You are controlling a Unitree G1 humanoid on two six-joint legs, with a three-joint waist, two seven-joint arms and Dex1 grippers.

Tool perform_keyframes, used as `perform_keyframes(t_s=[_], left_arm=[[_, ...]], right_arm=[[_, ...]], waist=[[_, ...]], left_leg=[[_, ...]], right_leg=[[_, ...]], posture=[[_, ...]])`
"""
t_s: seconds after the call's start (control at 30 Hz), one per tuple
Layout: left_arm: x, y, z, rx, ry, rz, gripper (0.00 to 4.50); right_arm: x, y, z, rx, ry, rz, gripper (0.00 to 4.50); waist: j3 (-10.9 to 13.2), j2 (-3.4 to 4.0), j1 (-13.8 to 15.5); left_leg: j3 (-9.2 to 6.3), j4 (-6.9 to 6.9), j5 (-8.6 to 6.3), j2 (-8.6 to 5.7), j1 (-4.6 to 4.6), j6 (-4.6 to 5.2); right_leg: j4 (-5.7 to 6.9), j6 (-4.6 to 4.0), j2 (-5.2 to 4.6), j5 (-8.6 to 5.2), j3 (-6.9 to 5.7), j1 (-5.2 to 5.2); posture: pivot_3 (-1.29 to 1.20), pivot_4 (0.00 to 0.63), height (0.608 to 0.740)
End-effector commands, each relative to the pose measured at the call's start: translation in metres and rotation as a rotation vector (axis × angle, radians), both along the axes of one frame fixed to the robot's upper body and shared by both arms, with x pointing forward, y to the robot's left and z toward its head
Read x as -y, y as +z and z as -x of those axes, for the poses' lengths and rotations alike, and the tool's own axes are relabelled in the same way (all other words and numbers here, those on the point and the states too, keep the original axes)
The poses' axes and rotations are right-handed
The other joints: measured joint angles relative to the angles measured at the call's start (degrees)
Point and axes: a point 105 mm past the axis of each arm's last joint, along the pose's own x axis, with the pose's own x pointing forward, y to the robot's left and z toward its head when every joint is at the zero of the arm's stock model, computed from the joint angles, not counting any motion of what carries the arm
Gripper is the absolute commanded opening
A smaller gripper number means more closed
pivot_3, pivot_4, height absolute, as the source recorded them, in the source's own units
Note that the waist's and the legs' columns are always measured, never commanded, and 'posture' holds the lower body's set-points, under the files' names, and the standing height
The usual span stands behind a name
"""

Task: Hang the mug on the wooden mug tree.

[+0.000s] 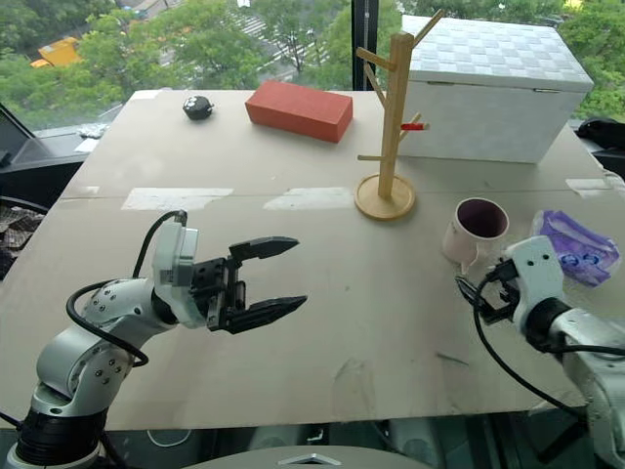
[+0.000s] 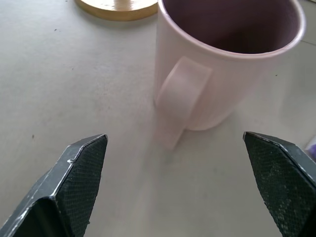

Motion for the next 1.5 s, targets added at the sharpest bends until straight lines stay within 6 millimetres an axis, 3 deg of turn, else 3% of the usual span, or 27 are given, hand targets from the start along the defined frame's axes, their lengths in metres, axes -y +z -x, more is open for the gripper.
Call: perform_keyframes(t_s=[0.03, 0.13, 0.47, 0.77, 0.9, 1.0, 1.13, 1.3, 1.4, 1.5], left_arm=[[-0.003, 0.006, 0.003, 0.033, -0.012, -0.009, 4.50], [-0.004, 0.005, 0.005, 0.030, -0.008, -0.015, 4.50], [-0.007, 0.000, 0.009, 0.023, 0.004, -0.025, 4.50], [-0.006, -0.004, 0.030, 0.000, 0.012, -0.021, 4.50], [-0.008, -0.011, 0.036, -0.011, 0.026, -0.028, 4.50], [-0.013, -0.014, 0.036, -0.022, 0.030, -0.035, 4.50], [-0.015, -0.014, 0.028, -0.020, 0.033, -0.036, 4.50], [-0.016, -0.013, 0.022, -0.012, 0.044, -0.030, 4.50], [-0.017, -0.012, 0.019, -0.006, 0.076, -0.012, 4.50], [-0.018, -0.002, 0.009, 0.089, 0.150, 0.033, 4.50]], right_arm=[[0.007, 0.005, -0.017, 0.099, -0.225, 0.032, 4.46], [0.013, 0.004, -0.024, 0.128, -0.330, 0.066, 4.46], [0.044, 0.000, -0.021, 0.146, -0.535, 0.222, 4.46], [0.055, -0.006, -0.032, 0.158, -0.606, 0.230, 4.46], [0.058, -0.012, -0.037, 0.154, -0.602, 0.214, 3.30], [0.058, -0.013, -0.041, 0.162, -0.596, 0.203, 1.75], [0.057, -0.011, -0.048, 0.190, -0.569, 0.191, 0.11], [0.058, -0.005, -0.054, 0.234, -0.506, 0.180, 0.02], [0.050, 0.008, -0.061, 0.294, -0.394, 0.181, 0.02], [0.028, 0.033, -0.071, 0.377, -0.182, 0.135, 0.02]], waist=[[0.0, 0.04, 0.2], [0.0, 0.05, 0.0], [0.0, 0.06, 0.0], [0.0, 0.07, -0.4], [0.0, 0.07, -0.4], [0.0, 0.07, -0.4], [0.0, 0.09, -0.5], [-0.1, -0.02, -0.6], [-0.1, 0.01, -0.9], [0.0, 0.03, -1.2]], left_leg=[[0.00, 0.00, 0.00, 0.00, -0.02, -0.01], [0.04, -0.10, 0.01, -0.03, -0.21, -0.02], [0.15, -0.13, 0.01, -0.04, -0.21, -0.01], [0.21, -0.16, 0.01, -0.01, -0.21, -0.01], [0.20, -0.15, 0.00, -0.01, -0.21, -0.01], [0.20, -0.15, 0.00, -0.01, -0.21, -0.01], [0.18, -0.15, 0.00, -0.01, -0.21, -0.01], [0.18, -0.14, 0.00, -0.02, -0.20, 0.00], [0.24, -0.15, 0.00, -0.02, -0.21, 0.00], [0.26, -0.16, 0.00, -0.02, -0.21, 0.01]], right_leg=[[0.00, 0.00, 0.00, 0.00, 0.00, -0.02], [-0.02, -0.21, 0.07, 0.10, 0.05, -0.21], [-0.01, 0.04, 0.05, -0.05, 0.12, -0.27], [0.01, 0.01, 0.05, -0.04, 0.19, -0.32], [0.01, 0.03, 0.05, -0.05, 0.17, -0.32], [0.01, 0.04, 0.05, -0.05, 0.17, -0.33], [0.02, 0.05, 0.06, -0.06, 0.16, -0.33], [0.01, 0.04, 0.04, -0.05, 0.15, -0.31], [0.00, -0.06, 0.05, 0.01, 0.21, -0.32], [-0.01, -0.06, 0.06, 0.01, 0.23, -0.32]], posture=[[0.00, 0.150, 0.740], [0.00, 0.150, 0.740], [0.00, 0.150, 0.740], [0.00, 0.150, 0.740], [0.00, 0.150, 0.740], [0.00, 0.150, 0.740], [0.00, 0.150, 0.740], [0.00, 0.150, 0.740], [0.00, 0.150, 0.740], [0.00, 0.150, 0.740]])
